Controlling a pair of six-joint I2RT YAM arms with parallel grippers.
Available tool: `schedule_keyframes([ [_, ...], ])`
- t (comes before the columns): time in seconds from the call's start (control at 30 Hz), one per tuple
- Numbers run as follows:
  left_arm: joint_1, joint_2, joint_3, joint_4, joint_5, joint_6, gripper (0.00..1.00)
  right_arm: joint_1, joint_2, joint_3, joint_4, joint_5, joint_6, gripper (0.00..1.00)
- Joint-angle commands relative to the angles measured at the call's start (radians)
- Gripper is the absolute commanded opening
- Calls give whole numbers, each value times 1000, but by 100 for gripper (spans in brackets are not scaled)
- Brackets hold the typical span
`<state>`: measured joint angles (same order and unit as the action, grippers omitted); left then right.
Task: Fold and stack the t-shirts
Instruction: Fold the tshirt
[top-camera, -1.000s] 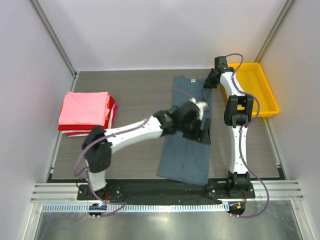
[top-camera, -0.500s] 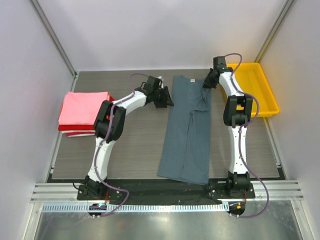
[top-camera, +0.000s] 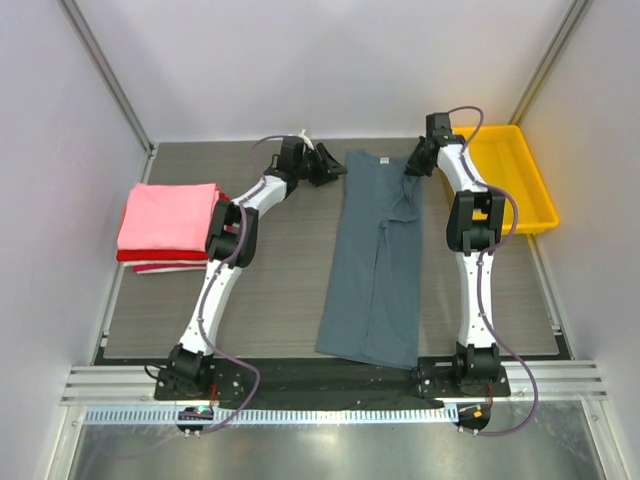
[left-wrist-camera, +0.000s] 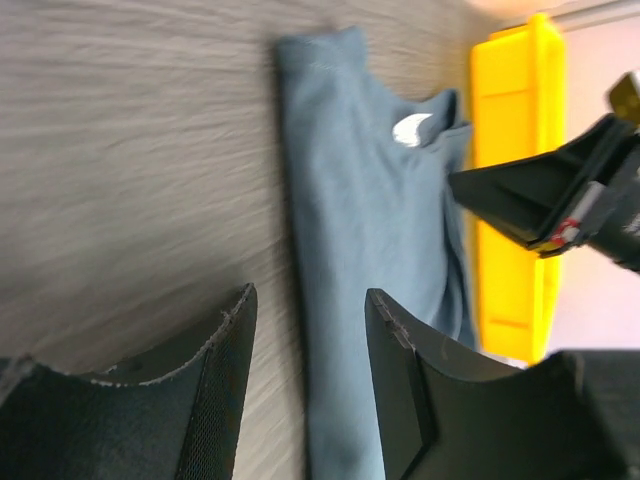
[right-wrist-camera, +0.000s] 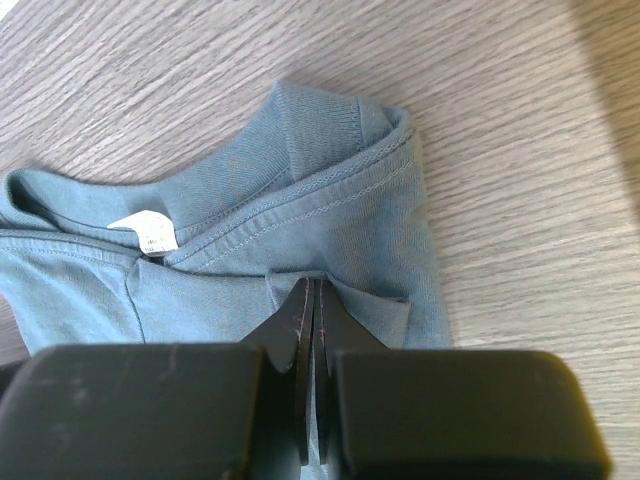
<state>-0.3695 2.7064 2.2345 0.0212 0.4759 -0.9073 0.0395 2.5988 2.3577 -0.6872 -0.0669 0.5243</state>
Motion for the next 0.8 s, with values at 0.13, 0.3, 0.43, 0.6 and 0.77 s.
schedule_keyframes([
  [0.13, -16, 107, 122, 97, 49, -127, 50, 19, 58, -31, -28, 13, -10, 4],
  [0.3, -28, 157, 190, 95, 15, -151, 38, 23, 55, -21, -28, 13, -4, 4],
  [0.43, -29, 204, 208, 143, -2, -212, 10, 36, 58, -15, -23, 7, 5, 4],
  [0.6, -6, 158, 99, 241, -42, -248, 2, 63, 78, 14, -20, 9, 11, 4],
  [0.77, 49, 93, 17, 264, -46, -232, 1, 85, 92, 49, 6, 10, 40, 4],
])
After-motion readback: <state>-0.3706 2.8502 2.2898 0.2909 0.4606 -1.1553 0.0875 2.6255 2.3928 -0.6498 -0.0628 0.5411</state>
